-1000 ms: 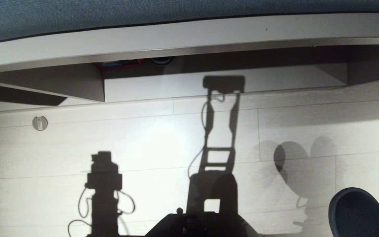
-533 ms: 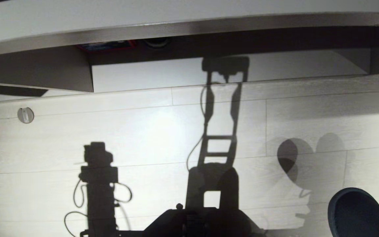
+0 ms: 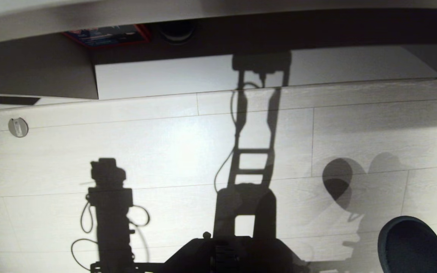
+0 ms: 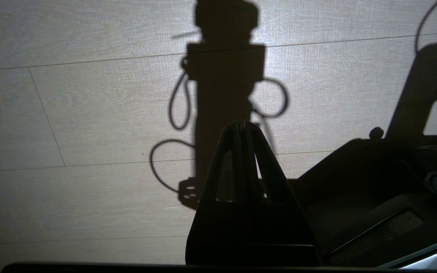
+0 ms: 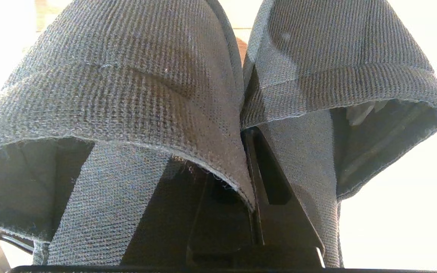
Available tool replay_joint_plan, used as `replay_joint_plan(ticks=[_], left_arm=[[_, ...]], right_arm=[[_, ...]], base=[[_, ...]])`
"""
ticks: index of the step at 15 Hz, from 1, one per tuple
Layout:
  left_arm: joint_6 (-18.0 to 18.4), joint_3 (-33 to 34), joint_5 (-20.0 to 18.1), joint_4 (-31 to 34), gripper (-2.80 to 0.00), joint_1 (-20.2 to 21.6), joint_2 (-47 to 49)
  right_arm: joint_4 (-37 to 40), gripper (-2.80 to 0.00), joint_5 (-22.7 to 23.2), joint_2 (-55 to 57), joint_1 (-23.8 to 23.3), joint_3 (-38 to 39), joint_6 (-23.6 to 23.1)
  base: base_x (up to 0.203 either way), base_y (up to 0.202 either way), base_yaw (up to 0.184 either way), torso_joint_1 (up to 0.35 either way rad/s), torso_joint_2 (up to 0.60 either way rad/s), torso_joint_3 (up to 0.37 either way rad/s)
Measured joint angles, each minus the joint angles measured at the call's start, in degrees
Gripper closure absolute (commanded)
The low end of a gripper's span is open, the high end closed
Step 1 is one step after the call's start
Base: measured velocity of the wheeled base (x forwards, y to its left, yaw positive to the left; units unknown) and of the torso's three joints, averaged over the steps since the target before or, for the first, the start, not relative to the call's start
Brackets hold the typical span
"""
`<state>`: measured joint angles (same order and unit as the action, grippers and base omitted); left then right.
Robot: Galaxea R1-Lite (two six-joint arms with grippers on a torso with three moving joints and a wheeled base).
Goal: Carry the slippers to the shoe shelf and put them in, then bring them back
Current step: Place the slippers into the shoe cabinet
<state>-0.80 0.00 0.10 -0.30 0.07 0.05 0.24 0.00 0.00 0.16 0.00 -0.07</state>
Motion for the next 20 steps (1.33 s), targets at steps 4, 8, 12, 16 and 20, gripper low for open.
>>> replay_joint_plan(ticks=[4, 8, 12, 16, 20], left_arm=[[0.05, 0.00, 0.00, 0.00, 0.00, 0.00, 0.00], [0.06, 0.00, -0.02, 0.06, 0.00, 0.00, 0.00], [0.03, 0.00, -0.05, 0.06, 0.00, 0.00, -0.02], [0.06, 0.00, -0.02, 0.04, 0.00, 0.00, -0.02], [0.04, 0.00, -0.02, 0.01, 0.00, 0.00, -0.02]], right_arm=[[0.02, 0.00, 0.00, 0.00, 0.00, 0.00, 0.00], [0.02, 0.00, 0.00, 0.00, 0.00, 0.00, 0.01], [0.02, 0.00, 0.00, 0.00, 0.00, 0.00, -0.02], [0.00, 0.00, 0.00, 0.00, 0.00, 0.00, 0.02], [0.01, 0.00, 0.00, 0.00, -0.02, 0.00, 0.00]], base=[[0.000, 0.000, 0.000, 0.000, 0.00, 0.000], [0.000, 0.000, 0.000, 0.000, 0.00, 0.000], [0.000, 0.000, 0.000, 0.000, 0.00, 0.000], [0.000, 0.000, 0.000, 0.000, 0.00, 0.000], [0.000, 0.000, 0.000, 0.000, 0.00, 0.000]])
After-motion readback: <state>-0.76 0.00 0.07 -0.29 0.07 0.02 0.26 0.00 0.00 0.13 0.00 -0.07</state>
